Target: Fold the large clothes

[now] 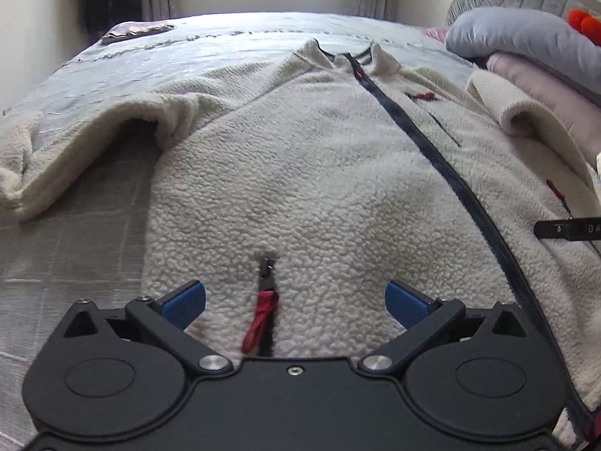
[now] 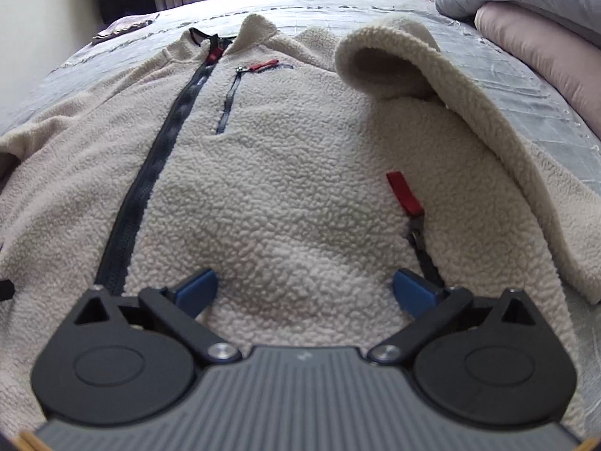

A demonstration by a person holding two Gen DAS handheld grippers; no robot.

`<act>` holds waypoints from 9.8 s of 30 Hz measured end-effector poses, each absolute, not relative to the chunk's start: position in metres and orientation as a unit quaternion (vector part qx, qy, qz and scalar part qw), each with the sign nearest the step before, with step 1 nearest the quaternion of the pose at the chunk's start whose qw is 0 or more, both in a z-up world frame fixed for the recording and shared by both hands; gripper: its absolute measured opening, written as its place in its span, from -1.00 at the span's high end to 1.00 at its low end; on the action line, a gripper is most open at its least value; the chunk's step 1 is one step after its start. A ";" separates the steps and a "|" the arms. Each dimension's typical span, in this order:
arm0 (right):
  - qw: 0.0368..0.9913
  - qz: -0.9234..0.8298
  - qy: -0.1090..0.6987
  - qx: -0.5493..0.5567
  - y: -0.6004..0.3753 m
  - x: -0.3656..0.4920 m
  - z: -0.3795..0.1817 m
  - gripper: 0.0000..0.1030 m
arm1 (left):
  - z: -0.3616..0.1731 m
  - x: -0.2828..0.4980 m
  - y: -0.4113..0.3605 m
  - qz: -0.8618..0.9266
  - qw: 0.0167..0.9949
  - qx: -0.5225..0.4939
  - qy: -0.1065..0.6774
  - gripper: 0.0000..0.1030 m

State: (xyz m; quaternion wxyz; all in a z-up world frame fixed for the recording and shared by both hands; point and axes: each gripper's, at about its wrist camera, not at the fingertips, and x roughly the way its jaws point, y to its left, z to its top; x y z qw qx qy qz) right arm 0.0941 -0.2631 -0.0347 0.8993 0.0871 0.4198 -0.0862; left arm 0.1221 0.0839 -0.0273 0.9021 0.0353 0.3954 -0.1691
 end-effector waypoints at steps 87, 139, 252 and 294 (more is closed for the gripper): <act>0.895 -0.358 0.239 0.114 -0.443 0.051 0.010 0.77 | -0.021 0.151 -0.034 -0.094 0.933 -0.095 0.335 -0.84; 0.949 -0.099 0.295 -0.051 -0.416 0.335 0.044 -0.66 | -0.028 0.407 0.036 -0.070 0.935 0.065 0.340 -0.92; 0.833 0.265 0.382 0.300 -0.118 0.346 -0.024 -0.18 | 0.216 0.253 0.062 -0.295 0.938 -0.169 0.067 0.74; 0.896 0.043 0.350 0.271 -0.374 0.193 -0.025 0.78 | 0.000 0.394 0.145 -0.120 0.908 -0.160 0.369 -0.33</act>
